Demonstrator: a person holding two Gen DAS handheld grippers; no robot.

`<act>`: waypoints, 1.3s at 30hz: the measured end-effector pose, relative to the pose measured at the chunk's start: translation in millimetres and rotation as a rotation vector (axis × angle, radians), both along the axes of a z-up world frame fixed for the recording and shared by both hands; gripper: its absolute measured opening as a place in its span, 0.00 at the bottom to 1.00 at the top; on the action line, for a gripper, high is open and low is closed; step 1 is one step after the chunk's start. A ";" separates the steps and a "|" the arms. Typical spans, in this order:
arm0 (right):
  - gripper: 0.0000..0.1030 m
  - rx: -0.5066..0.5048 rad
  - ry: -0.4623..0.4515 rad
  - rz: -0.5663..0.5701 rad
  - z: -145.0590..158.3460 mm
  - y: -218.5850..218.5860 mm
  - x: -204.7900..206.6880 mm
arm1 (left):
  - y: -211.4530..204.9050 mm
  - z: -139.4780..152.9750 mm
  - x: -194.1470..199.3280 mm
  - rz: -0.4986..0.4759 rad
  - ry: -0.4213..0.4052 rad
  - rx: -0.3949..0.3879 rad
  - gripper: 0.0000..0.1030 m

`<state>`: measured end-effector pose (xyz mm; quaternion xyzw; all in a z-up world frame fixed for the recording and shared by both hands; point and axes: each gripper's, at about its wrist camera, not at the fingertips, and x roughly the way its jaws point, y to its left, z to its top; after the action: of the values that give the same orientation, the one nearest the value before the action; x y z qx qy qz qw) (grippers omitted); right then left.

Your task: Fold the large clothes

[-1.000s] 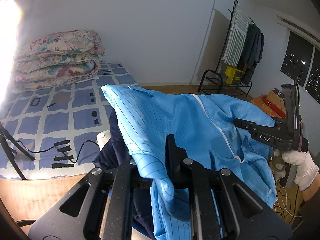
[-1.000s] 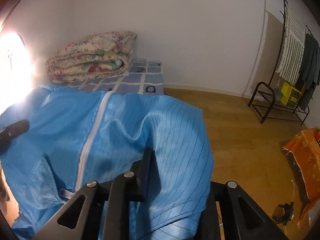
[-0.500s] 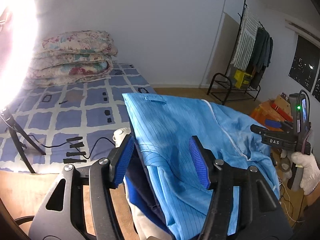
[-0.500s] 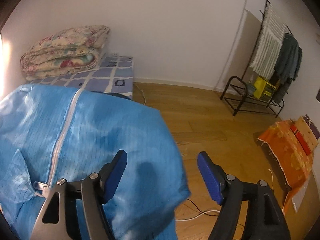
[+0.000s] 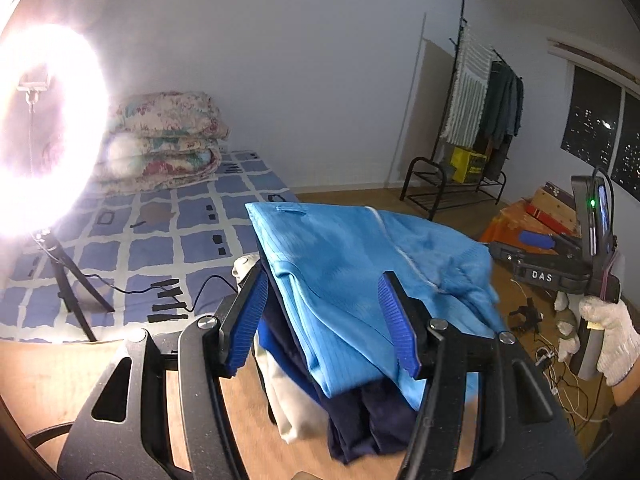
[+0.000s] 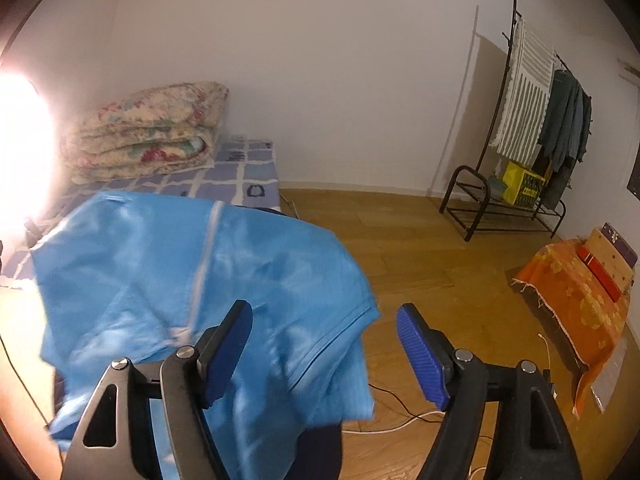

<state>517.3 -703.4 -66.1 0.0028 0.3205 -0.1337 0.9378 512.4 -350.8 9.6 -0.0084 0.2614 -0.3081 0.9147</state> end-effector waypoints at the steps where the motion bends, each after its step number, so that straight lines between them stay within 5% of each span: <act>1: 0.75 0.003 -0.008 0.003 3.8 3.9 -6.5 | 3.6 5.4 -9.3 -0.004 -0.004 -0.002 0.57; 19: 0.78 0.089 -0.108 0.046 91.0 83.7 -167.9 | 100.3 89.6 -189.0 -0.029 -0.098 -0.014 0.57; 29: 0.81 0.104 -0.122 0.065 76.6 150.0 -265.8 | 155.4 89.3 -287.4 -0.046 -0.099 -0.012 0.59; 39: 0.86 0.128 -0.169 0.026 47.0 189.5 -339.1 | 186.5 59.0 -366.0 -0.032 -0.097 0.037 0.74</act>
<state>178.2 -513.8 -19.1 0.0698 0.2482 -0.1000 0.9610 146.4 -164.2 68.5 0.0277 0.2224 -0.3177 0.9213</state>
